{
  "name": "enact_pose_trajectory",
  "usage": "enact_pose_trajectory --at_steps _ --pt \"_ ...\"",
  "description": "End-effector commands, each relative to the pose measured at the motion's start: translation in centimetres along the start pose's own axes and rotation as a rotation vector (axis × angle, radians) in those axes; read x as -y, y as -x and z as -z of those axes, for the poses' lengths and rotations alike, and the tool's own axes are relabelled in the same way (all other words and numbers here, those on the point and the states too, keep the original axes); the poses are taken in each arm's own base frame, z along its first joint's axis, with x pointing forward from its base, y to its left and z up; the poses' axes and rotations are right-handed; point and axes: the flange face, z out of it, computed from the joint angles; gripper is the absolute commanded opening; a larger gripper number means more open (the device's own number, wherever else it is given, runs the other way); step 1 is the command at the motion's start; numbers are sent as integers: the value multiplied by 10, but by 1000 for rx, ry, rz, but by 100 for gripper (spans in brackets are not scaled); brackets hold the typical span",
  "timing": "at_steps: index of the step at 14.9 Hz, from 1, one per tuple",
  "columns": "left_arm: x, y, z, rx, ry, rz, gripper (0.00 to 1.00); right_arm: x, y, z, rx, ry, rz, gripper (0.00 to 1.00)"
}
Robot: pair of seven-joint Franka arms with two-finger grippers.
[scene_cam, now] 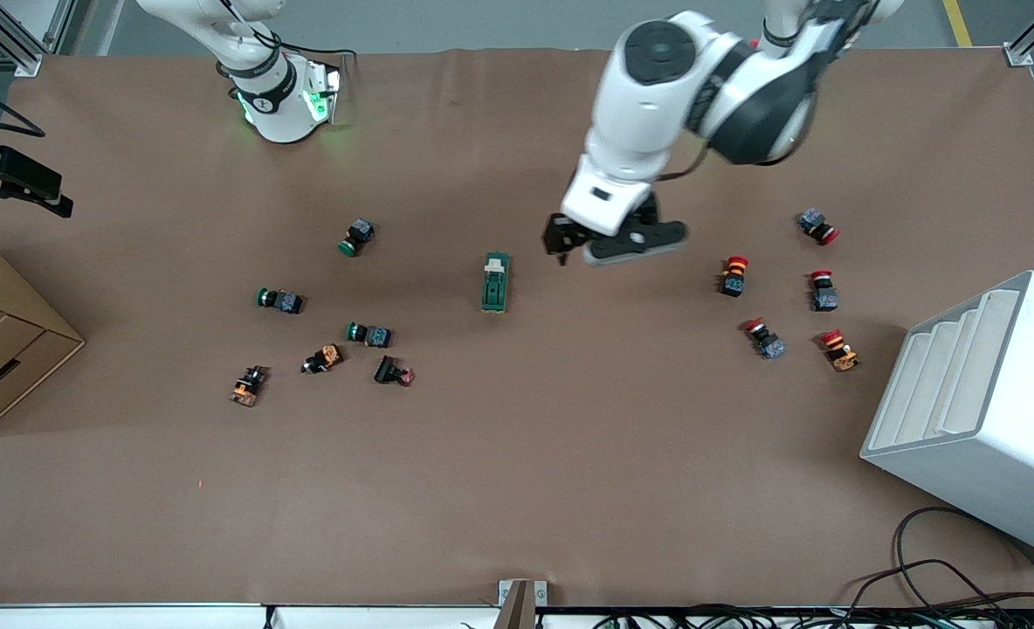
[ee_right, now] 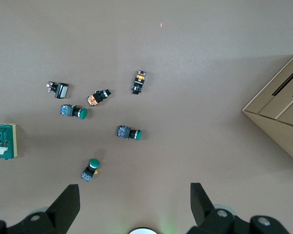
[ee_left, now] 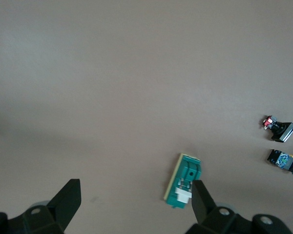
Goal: Close load switch with both arms
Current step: 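Move the left gripper over the green load switch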
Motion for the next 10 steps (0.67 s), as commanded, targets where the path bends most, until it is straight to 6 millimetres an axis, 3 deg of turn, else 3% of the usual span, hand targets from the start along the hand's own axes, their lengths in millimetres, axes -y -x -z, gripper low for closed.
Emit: enact_pose_trajectory --at_steps 1,4,6,10 --pt "-24 44 -41 -51 -28 44 100 -3 8 -1 15 -5 -11 100" --pt "-50 109 -76 -167 -81 4 100 -6 9 -2 25 -8 -17 100" --pt "-61 154 -89 -189 -86 -39 99 -5 6 0 3 -5 -14 100" --pt "-59 207 -134 -317 -123 -122 98 -12 0 -5 8 3 -30 100"
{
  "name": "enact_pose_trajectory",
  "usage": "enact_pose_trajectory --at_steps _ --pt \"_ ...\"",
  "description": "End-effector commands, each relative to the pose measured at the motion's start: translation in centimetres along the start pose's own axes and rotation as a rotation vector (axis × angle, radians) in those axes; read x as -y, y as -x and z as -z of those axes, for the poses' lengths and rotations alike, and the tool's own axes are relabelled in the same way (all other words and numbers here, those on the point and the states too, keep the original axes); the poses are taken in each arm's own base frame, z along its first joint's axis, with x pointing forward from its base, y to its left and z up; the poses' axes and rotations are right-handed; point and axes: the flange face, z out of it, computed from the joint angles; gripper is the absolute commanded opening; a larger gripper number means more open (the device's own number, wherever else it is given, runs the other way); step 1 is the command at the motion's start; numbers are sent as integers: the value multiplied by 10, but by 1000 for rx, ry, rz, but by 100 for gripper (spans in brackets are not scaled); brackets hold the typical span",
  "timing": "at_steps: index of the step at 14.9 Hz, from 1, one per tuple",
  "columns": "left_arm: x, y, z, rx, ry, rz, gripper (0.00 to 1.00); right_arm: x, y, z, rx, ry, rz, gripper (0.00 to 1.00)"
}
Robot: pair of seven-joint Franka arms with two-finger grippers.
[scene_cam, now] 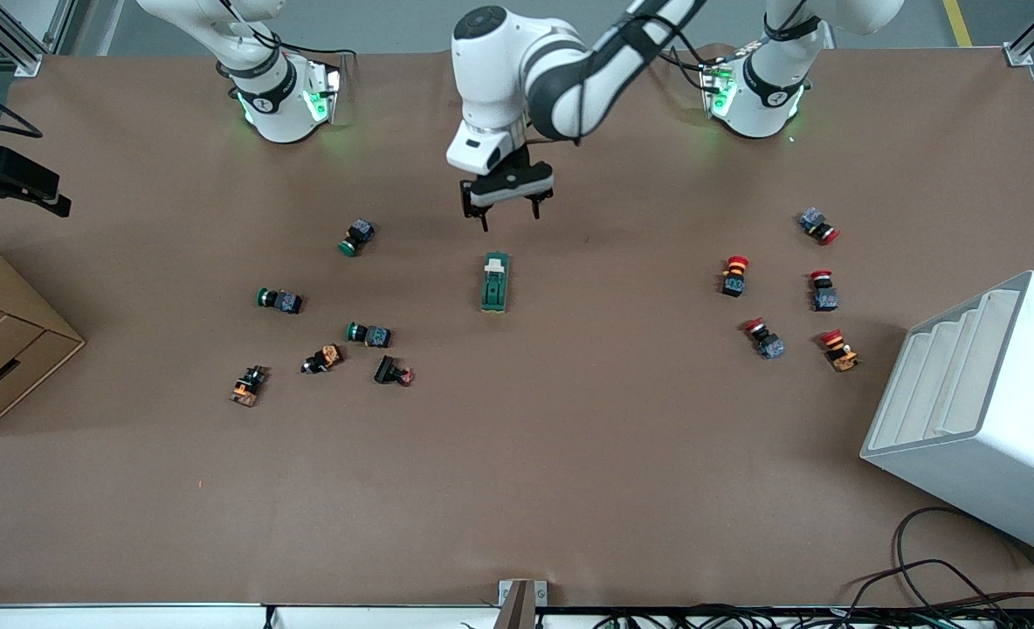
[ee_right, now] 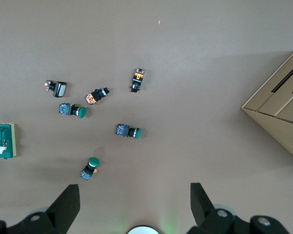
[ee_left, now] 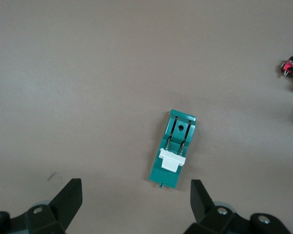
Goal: Close load switch with both arms
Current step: 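Move the left gripper over the green load switch, then reach the right gripper toward the switch while the left gripper hovers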
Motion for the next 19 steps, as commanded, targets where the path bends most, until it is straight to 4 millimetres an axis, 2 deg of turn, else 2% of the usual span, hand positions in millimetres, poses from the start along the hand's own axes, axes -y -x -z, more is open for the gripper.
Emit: enact_pose_trajectory --at_steps 1,3,5,8,10,14,15,18,19 --pt "-6 37 -28 -104 -6 -46 98 -7 -12 -15 8 7 -19 100" --pt "-11 64 -54 -193 8 -57 98 -9 -39 -44 10 7 -16 100" --pt "-14 93 -67 -237 32 -41 98 -12 -62 -70 11 6 -16 100" --pt "-12 126 -88 -299 46 -100 98 -11 -65 -87 29 -5 -43 100" --pt "-7 135 -111 -376 62 -129 98 6 -66 -98 49 -4 -198 100" --pt "1 155 -144 -487 86 -145 98 100 -65 -133 63 26 -448 100" --pt "1 154 -146 -509 88 -146 98 124 -64 -142 59 33 -509 100" --pt "1 153 -152 -551 111 -149 98 214 -50 -178 51 55 -647 100" --pt "1 153 -152 -553 113 -148 97 236 -45 -190 37 52 -689 100"
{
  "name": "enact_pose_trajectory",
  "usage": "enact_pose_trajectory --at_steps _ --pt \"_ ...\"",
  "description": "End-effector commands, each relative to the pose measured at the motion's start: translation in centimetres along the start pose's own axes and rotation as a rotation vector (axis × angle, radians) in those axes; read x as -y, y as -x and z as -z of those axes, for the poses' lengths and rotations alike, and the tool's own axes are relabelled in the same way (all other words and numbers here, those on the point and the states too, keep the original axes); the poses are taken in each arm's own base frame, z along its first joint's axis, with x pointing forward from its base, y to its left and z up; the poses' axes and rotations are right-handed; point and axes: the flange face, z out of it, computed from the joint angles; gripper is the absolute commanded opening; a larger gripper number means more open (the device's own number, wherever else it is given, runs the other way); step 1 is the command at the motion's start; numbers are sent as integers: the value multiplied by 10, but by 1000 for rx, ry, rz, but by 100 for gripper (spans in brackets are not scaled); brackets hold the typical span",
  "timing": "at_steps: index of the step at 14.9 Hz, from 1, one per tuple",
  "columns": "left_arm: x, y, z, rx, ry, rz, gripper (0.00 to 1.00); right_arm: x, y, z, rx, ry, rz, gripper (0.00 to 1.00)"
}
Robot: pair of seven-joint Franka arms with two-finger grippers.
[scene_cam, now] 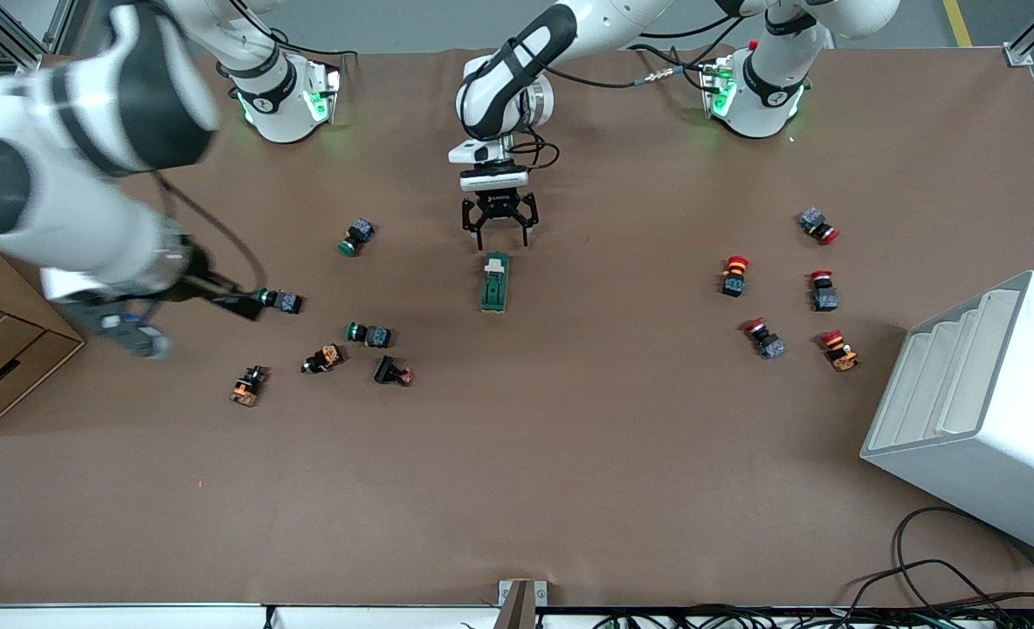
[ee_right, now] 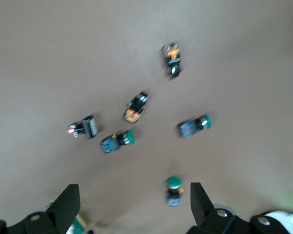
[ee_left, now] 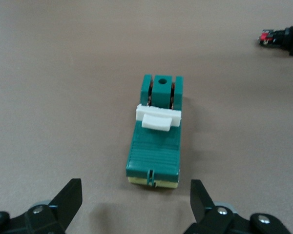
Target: Close load switch with both arms
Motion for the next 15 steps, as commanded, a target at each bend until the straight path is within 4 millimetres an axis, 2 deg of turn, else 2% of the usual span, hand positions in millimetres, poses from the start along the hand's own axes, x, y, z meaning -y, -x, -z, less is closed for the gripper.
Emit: enact_pose_trajectory --at_steps 1,4,6,10,15 --pt "-4 -4 0 -43 10 5 97 35 41 -37 -19 -6 -139 100" --pt "-1 2 -9 -84 14 2 97 73 80 -74 -28 -10 -216 100" --pt "1 9 -16 -116 26 1 97 94 107 -96 58 -50 -244 100" --pt "3 23 -27 -144 35 -13 97 117 149 -132 91 -92 -330 100" --pt "-7 30 -33 -167 34 27 97 166 216 -211 69 -93 -459 100"
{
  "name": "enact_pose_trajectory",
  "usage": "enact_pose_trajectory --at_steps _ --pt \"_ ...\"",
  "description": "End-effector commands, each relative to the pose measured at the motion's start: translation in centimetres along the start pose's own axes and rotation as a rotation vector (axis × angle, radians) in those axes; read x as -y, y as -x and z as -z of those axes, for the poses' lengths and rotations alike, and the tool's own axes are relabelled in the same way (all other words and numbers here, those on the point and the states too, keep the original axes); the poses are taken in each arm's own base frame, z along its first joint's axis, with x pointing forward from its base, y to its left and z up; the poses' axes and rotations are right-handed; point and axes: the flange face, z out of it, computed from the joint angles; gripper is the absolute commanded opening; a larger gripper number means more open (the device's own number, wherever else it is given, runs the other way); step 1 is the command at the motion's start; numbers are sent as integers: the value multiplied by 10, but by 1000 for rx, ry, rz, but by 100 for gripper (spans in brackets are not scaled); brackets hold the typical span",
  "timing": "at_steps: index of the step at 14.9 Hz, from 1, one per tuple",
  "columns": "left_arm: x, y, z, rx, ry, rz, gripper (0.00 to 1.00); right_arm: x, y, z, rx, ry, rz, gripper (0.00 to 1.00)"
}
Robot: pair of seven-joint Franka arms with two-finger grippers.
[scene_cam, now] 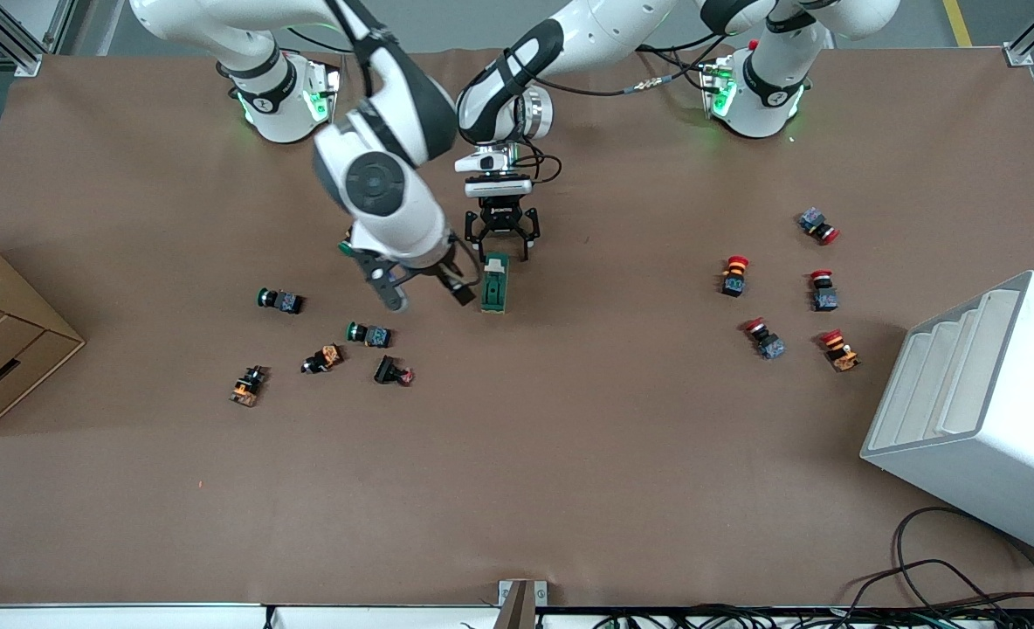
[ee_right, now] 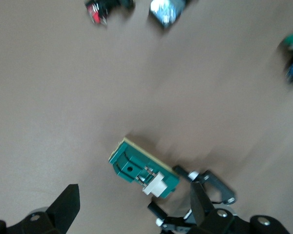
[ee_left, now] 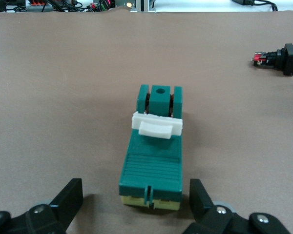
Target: Close load switch with both arms
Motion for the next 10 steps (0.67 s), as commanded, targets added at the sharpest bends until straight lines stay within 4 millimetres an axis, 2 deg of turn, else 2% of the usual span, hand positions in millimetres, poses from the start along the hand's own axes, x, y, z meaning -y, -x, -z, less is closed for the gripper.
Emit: enact_pose_trajectory --at_steps 1,3,6,10 --pt "-10 8 -4 -24 7 20 97 3 32 -51 -5 -10 -52 100" --pt "-11 9 -4 -24 9 34 97 4 45 -75 -9 -16 -43 100" --pt "-10 11 -4 -23 7 33 97 -2 60 -97 -29 12 2 100" --pt "-9 12 -6 -22 5 31 97 -5 63 -118 -63 38 31 100"
